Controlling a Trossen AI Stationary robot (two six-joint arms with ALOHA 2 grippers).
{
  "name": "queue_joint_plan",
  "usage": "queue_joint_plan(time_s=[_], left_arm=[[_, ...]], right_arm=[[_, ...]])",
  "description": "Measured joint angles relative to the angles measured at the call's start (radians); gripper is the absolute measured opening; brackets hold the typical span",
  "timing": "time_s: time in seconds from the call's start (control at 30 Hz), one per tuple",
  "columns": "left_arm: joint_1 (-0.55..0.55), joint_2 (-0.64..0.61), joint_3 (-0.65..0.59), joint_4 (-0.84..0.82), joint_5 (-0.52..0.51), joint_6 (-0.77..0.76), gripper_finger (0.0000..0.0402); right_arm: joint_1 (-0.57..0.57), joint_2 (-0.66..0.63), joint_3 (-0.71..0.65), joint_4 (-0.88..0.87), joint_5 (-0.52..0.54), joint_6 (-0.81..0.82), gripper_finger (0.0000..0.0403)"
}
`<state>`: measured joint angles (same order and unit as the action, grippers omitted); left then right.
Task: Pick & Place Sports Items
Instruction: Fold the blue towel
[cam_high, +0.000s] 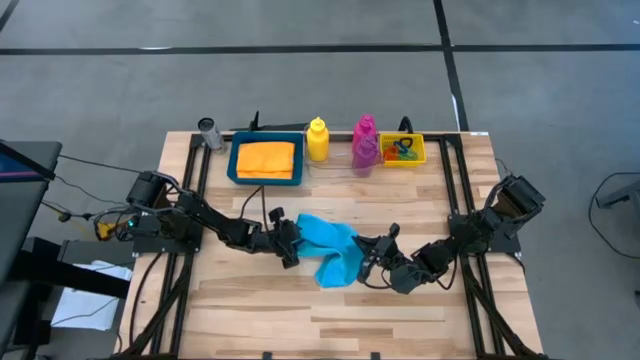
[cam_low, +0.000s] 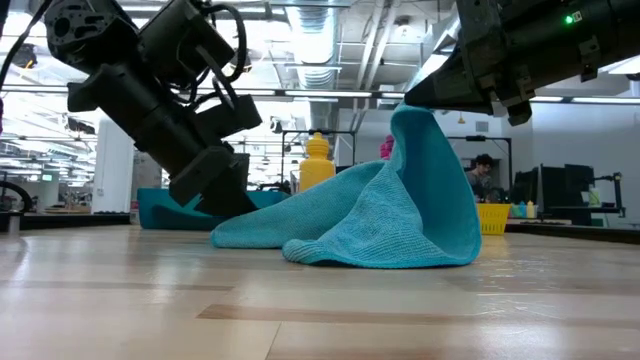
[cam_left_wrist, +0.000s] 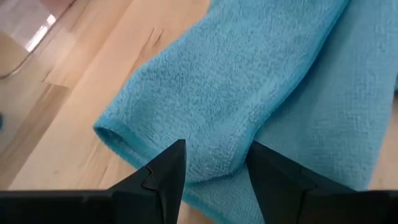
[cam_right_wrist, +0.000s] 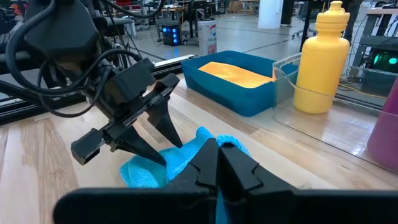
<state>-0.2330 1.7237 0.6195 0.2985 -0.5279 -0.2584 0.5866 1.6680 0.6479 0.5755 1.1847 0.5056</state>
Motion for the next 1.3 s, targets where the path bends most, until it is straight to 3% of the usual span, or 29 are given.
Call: queue_joint_plan(time_s=[0.27,0.4,0.63,0.9,1.07,1.3], left_arm=[[0.005,0.000,-0.009,0.048,-0.011,-0.003,0.0154],[0.005,0.000,-0.009,0.044,-0.012,-0.003,0.0120],[0.005,0.000,-0.009,0.042,-0.011,-0.007,0.0013],[0.003,-0.016,-0.009,0.045,-0.033,-0.009,0.0003],[0.003,-0.136,-0.009,0.012,-0.043,0.039,0.0002],[0.002,-0.468,-0.009,-0.127,-0.079,0.116,0.0001]], right_arm=[[0.000,0.000,0.000,0.000,0.000,0.000,0.0000],[0.000,0.000,0.000,0.000,0.000,0.000,0.0000],[0.000,0.000,0.000,0.000,0.000,0.000,0.0000],[0.000,0.000,0.000,0.001,0.000,-0.001,0.0000],[0.000,0.000,0.000,0.083,0.026,-0.094,0.0000],[0.008,-0.077,0.008,0.184,0.049,-0.295,0.0000]])
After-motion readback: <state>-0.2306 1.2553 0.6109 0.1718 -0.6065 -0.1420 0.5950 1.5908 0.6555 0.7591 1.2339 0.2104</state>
